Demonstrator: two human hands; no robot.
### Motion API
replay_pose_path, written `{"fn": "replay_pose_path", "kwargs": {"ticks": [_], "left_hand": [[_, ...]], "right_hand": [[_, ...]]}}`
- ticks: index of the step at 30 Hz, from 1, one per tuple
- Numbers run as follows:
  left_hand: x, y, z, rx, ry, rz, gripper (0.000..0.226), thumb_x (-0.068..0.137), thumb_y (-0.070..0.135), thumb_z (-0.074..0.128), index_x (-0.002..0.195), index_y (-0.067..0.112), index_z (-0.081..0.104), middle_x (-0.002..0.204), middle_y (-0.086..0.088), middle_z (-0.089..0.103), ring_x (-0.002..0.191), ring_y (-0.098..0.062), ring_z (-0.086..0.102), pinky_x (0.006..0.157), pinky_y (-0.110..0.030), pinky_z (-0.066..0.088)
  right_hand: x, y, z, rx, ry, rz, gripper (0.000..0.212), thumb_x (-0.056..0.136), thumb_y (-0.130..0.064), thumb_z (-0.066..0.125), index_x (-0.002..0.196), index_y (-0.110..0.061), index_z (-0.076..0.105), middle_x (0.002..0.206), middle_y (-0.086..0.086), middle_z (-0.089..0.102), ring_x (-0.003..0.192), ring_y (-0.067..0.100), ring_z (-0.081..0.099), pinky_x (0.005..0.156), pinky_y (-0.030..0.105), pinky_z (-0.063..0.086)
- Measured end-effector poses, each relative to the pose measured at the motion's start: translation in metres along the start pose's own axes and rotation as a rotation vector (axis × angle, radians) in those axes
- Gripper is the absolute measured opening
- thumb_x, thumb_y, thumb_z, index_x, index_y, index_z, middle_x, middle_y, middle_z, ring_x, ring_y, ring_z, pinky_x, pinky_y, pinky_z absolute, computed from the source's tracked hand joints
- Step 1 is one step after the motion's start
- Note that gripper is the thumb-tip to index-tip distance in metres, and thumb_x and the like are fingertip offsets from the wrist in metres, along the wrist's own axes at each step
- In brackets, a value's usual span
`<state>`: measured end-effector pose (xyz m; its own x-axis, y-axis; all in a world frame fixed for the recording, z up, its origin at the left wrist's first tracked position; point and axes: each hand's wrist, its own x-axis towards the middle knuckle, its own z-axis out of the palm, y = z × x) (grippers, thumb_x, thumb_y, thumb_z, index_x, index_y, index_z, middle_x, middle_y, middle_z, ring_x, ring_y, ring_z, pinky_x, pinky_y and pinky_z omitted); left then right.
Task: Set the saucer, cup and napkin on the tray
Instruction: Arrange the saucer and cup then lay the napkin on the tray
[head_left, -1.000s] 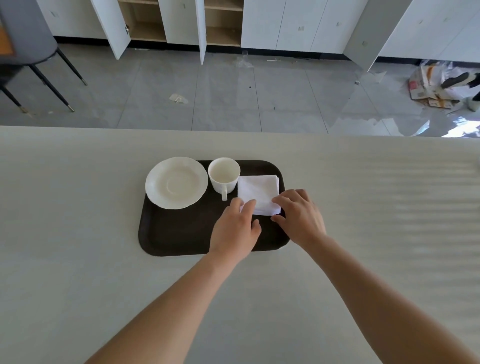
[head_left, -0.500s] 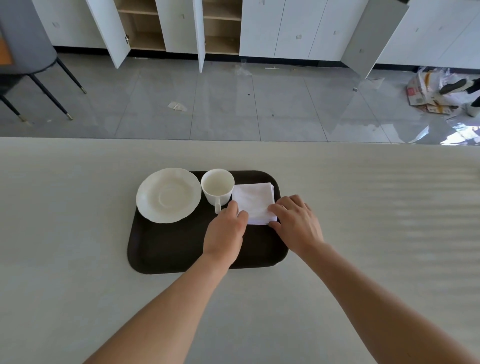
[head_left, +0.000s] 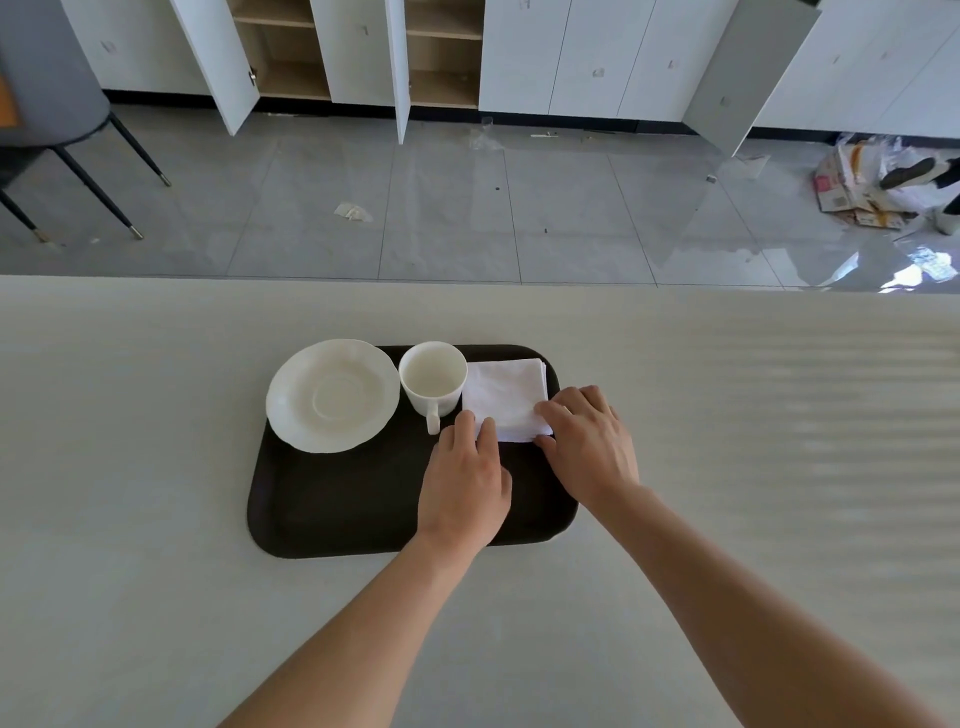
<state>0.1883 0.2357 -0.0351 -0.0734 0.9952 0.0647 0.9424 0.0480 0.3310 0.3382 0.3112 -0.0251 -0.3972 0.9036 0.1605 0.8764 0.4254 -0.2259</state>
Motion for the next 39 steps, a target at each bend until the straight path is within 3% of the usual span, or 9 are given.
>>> {"fn": "replay_pose_path", "kwargs": {"ticks": [5, 13, 16, 18, 20, 23, 29, 35, 39], "left_hand": [[-0.006, -0.003, 0.003, 0.070, -0.036, 0.035, 0.058, 0.094, 0.035, 0.048, 0.144, 0.007, 0.043, 0.137, -0.013, 0.043, 0.112, -0.024, 0.051, 0.095, -0.033, 0.049], [-0.012, -0.007, 0.003, 0.092, -0.022, 0.066, 0.055, 0.092, 0.036, 0.048, 0.141, 0.010, 0.049, 0.138, -0.014, 0.047, 0.120, -0.026, 0.050, 0.098, -0.036, 0.048], [-0.011, -0.011, 0.003, 0.115, -0.021, 0.090, 0.055, 0.092, 0.035, 0.049, 0.140, 0.009, 0.050, 0.142, -0.015, 0.045, 0.135, -0.028, 0.043, 0.102, -0.037, 0.046], [-0.011, -0.013, 0.006, 0.127, -0.045, 0.116, 0.056, 0.095, 0.034, 0.044, 0.144, 0.008, 0.045, 0.153, -0.018, 0.039, 0.147, -0.030, 0.032, 0.112, -0.039, 0.040], [-0.010, -0.015, 0.008, 0.124, -0.077, 0.119, 0.058, 0.098, 0.035, 0.039, 0.148, 0.007, 0.038, 0.159, -0.018, 0.032, 0.151, -0.029, 0.023, 0.117, -0.041, 0.035], [-0.010, -0.016, 0.009, 0.128, -0.096, 0.111, 0.059, 0.098, 0.036, 0.035, 0.149, 0.007, 0.036, 0.159, -0.017, 0.032, 0.152, -0.028, 0.023, 0.119, -0.042, 0.031], [-0.006, -0.017, 0.010, 0.101, -0.121, 0.096, 0.060, 0.097, 0.036, 0.034, 0.151, 0.010, 0.034, 0.162, -0.014, 0.028, 0.153, -0.025, 0.018, 0.121, -0.041, 0.026], [-0.007, -0.019, 0.009, 0.096, -0.145, 0.104, 0.061, 0.098, 0.036, 0.032, 0.154, 0.011, 0.027, 0.164, -0.012, 0.023, 0.154, -0.023, 0.014, 0.123, -0.040, 0.023], [-0.008, -0.018, 0.009, 0.091, -0.148, 0.096, 0.062, 0.097, 0.035, 0.032, 0.154, 0.011, 0.025, 0.164, -0.011, 0.022, 0.154, -0.023, 0.013, 0.123, -0.040, 0.022]], "right_hand": [[0.003, 0.003, 0.003, 0.012, -0.031, 0.006, 0.026, 0.077, -0.018, 0.080, 0.102, -0.014, 0.071, 0.113, 0.003, 0.066, 0.110, 0.033, 0.053, 0.073, 0.037, 0.050], [0.005, 0.011, 0.000, 0.115, -0.101, 0.023, 0.040, 0.081, -0.021, 0.076, 0.119, -0.021, 0.066, 0.127, -0.008, 0.063, 0.124, 0.025, 0.043, 0.086, 0.041, 0.052], [0.009, 0.011, -0.001, 0.144, -0.161, 0.040, 0.069, 0.077, -0.031, 0.070, 0.142, -0.026, 0.047, 0.147, -0.009, 0.046, 0.137, 0.021, 0.029, 0.101, 0.043, 0.047], [0.019, 0.009, 0.002, 0.110, -0.261, 0.057, 0.080, 0.086, -0.048, 0.057, 0.155, -0.027, 0.021, 0.164, -0.012, 0.019, 0.149, 0.022, 0.008, 0.116, 0.043, 0.029], [0.030, 0.008, 0.010, -0.015, -0.340, 0.045, 0.073, 0.097, -0.057, 0.034, 0.158, -0.028, 0.006, 0.166, -0.015, -0.001, 0.152, 0.022, -0.009, 0.123, 0.045, 0.011], [0.037, 0.008, 0.020, -0.136, -0.402, 0.038, 0.067, 0.100, -0.059, 0.015, 0.158, -0.028, -0.001, 0.165, -0.016, -0.010, 0.151, 0.022, -0.017, 0.123, 0.047, -0.002], [0.035, 0.007, 0.024, -0.132, -0.417, 0.046, 0.067, 0.101, -0.058, 0.014, 0.158, -0.028, -0.005, 0.165, -0.016, -0.015, 0.150, 0.023, -0.021, 0.123, 0.048, -0.004], [0.001, 0.004, 0.013, -0.078, -0.291, 0.006, 0.067, 0.100, -0.058, 0.012, 0.158, -0.026, 0.004, 0.166, -0.016, -0.006, 0.152, 0.020, -0.015, 0.123, 0.043, 0.000], [-0.016, 0.004, 0.014, -0.129, -0.337, 0.031, 0.069, 0.098, -0.061, 0.009, 0.158, -0.028, 0.004, 0.165, -0.018, -0.005, 0.151, 0.019, -0.016, 0.124, 0.044, -0.002]]}}
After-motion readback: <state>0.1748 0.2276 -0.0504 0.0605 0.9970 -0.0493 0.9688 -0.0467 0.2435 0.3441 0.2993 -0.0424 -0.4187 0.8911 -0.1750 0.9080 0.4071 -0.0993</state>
